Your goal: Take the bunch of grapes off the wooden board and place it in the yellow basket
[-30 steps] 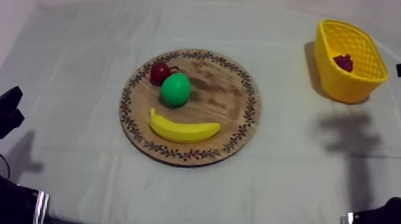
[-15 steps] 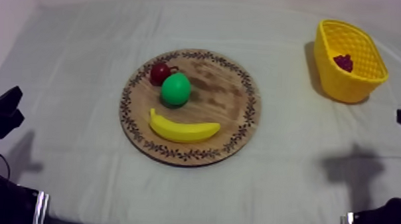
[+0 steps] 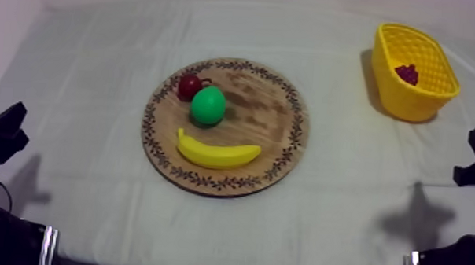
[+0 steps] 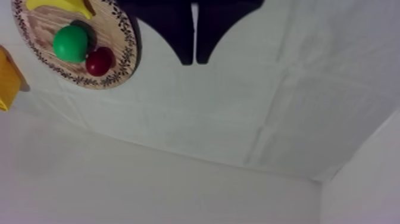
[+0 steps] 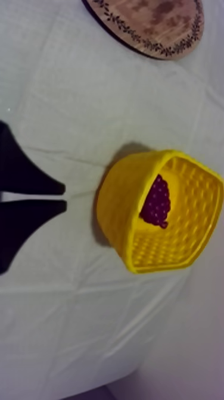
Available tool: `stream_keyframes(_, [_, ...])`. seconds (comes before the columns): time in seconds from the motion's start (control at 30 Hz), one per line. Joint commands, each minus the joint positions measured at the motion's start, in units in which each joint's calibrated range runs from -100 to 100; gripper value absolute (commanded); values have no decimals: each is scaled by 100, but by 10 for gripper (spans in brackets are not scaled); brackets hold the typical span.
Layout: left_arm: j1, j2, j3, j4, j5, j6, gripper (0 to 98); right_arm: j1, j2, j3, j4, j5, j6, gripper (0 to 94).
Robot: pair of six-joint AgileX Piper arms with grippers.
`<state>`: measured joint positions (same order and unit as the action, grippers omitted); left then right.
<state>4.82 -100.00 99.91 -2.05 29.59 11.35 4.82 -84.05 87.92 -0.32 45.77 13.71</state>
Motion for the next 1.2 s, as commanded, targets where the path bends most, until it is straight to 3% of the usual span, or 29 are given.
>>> stream_keyframes(0.0, [0,0,-2,-2,-1,0,1,-18,-243,312,-7,-160,-45,6])
stream_keyframes(0.27, [0,0,-2,-2,-1,-1,1,-81,-847,1040,101,-534,-207,6])
stream_keyframes(0.63, [0,0,-2,-2,-1,0,1,-108,-1152,1182,-46,-750,-187,7])
stream_keyframes(0.9, [0,0,-2,-2,-1,0,1,-85,-1161,1186,-53,-769,506,13])
stream_keyframes(1.17, [0,0,-2,-2,-1,0,1,-84,-1162,1186,-54,-771,76,5])
